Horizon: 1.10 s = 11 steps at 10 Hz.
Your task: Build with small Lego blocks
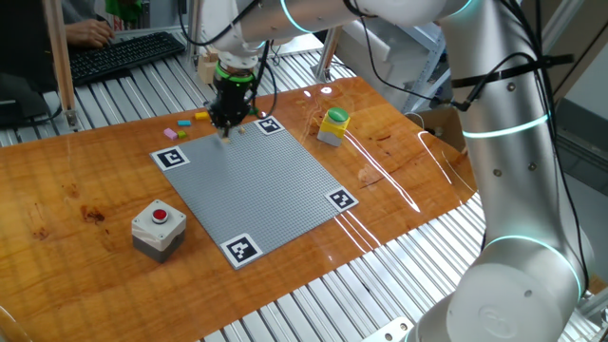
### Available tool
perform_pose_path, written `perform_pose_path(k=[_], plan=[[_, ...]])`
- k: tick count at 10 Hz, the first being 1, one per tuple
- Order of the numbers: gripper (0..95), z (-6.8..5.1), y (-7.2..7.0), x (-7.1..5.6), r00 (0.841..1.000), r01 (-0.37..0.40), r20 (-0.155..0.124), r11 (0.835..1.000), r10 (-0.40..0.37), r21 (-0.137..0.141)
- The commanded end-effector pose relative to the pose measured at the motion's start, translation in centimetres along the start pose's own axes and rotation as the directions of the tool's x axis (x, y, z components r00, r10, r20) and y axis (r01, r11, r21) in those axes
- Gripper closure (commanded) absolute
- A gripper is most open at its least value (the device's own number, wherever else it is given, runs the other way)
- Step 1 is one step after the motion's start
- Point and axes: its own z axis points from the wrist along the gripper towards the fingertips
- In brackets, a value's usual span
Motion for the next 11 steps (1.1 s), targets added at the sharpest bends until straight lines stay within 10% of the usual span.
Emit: perform_pose_path(k=[1, 11], plan=[[95.0, 0.0, -1.6, 0.1, 0.991, 0.130, -0.018, 0.991, -0.130, 0.027], [95.0, 0.4, -3.2, -0.6, 0.977, 0.211, -0.020, 0.976, -0.210, 0.052]])
